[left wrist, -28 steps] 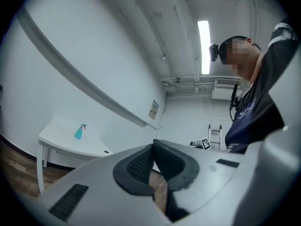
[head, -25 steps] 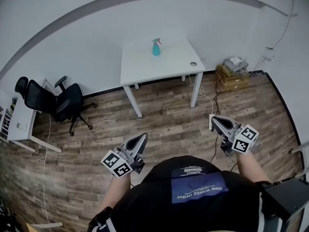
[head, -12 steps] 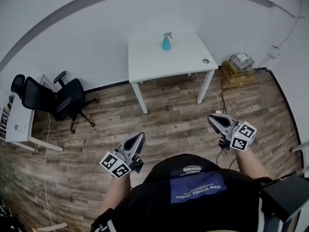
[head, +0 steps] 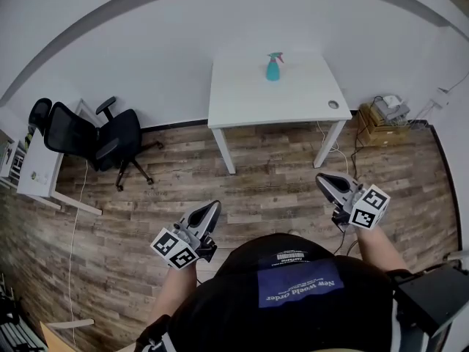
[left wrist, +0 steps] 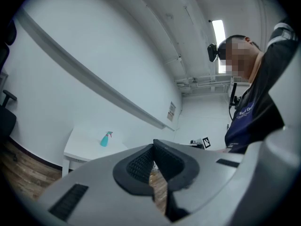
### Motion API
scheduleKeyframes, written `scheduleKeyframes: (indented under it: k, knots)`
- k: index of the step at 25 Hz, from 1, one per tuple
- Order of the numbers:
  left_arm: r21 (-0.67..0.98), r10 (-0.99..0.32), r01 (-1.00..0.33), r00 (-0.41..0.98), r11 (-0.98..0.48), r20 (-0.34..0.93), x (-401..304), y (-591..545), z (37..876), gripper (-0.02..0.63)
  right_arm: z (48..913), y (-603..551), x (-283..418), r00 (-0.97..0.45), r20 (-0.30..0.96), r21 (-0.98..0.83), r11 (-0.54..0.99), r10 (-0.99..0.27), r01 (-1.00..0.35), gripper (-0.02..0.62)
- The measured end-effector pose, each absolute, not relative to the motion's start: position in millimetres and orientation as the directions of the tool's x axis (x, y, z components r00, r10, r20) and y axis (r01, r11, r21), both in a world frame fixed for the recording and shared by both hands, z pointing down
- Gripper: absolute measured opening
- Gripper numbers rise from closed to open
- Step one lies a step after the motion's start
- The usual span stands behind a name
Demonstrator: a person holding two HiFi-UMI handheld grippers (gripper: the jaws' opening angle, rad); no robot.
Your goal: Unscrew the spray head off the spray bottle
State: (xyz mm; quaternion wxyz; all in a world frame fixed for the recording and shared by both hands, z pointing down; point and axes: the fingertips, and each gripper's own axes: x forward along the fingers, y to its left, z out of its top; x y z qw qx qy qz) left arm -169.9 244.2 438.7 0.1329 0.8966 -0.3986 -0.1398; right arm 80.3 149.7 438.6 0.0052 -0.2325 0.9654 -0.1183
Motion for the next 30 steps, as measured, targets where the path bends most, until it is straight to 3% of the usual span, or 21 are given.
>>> scheduleKeyframes:
  k: [8,18,30]
  knots:
    - [0.34,-0.801,-0.729,0.575,-0.594,-0.167,-102.5,168.2,419.9,0.002,416.0,54.8,136.1,-0.931,0.011,-0.199,0.911,-0.366,-0.36,-0.003]
    - [0.332,-0.805,-0.738,0.576,-0.587,-0.143,-23.0,87.7,416.6,0.002,424.1,-29.5,213.2,-0.932,-0.004,-0.226,0.908,-0.362,-0.351,-0.003]
    - [0.356,-0.746,-0.668,0.649,-0.653,-0.151,-29.6,14.9,429.9,0.002,437.5,-71.5,219.1,-0.898,0.019,-0.231,0.872,-0.439,-0.431,-0.003]
